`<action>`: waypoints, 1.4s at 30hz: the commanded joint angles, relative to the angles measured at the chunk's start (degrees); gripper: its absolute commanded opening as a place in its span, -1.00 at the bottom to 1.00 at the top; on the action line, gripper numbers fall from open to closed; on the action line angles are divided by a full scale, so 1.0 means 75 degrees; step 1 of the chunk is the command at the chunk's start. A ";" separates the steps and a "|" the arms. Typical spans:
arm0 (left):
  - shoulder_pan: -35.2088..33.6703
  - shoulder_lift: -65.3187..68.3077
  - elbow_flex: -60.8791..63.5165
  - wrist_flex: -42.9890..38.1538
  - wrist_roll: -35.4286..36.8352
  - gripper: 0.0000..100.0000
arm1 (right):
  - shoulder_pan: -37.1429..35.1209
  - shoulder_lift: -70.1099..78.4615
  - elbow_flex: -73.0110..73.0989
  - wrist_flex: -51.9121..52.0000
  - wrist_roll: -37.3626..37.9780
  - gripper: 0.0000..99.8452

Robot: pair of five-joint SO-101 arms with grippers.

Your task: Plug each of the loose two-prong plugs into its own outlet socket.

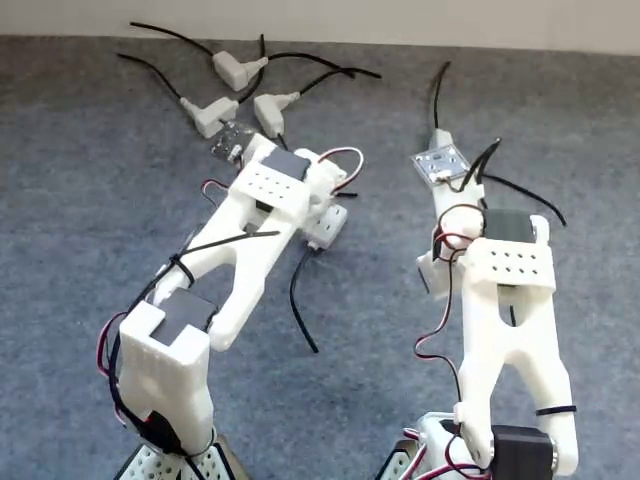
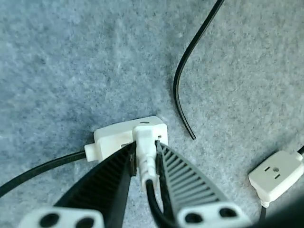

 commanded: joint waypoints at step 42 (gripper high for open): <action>0.0393 0.0006 -0.0240 -0.0774 0.0000 -0.99 | 0.0041 -0.0053 -0.0029 -0.0100 -0.0070 -0.98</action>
